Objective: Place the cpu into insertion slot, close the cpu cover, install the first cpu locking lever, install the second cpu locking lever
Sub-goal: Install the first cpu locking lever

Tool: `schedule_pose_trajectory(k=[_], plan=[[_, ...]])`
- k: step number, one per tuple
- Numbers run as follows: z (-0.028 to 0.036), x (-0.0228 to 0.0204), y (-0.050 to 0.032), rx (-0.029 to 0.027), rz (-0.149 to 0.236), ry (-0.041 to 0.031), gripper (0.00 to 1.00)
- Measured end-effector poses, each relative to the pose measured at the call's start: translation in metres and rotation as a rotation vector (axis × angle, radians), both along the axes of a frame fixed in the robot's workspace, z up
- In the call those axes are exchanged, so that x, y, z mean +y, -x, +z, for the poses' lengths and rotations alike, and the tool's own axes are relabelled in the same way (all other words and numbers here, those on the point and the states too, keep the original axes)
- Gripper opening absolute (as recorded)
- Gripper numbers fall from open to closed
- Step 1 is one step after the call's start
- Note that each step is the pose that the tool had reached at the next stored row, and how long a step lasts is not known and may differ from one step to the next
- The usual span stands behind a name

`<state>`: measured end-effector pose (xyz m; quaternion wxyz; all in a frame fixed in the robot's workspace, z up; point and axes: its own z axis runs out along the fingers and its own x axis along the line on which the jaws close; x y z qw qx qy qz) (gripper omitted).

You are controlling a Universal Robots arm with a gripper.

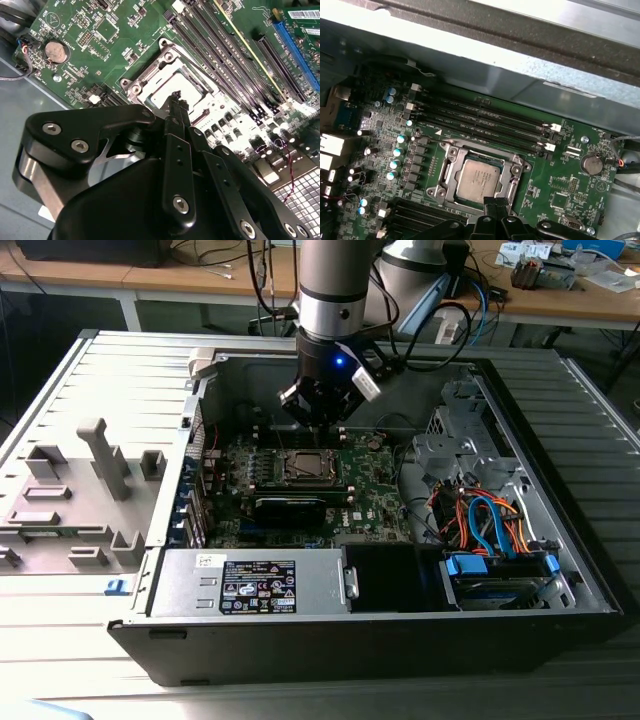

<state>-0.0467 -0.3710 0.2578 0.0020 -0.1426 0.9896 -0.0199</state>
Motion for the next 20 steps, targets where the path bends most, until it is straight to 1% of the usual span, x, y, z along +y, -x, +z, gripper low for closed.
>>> schedule_pose_trajectory(k=[20], plan=[[0.0, 0.0, 0.0, 0.0, 0.034, 0.0, 0.11]])
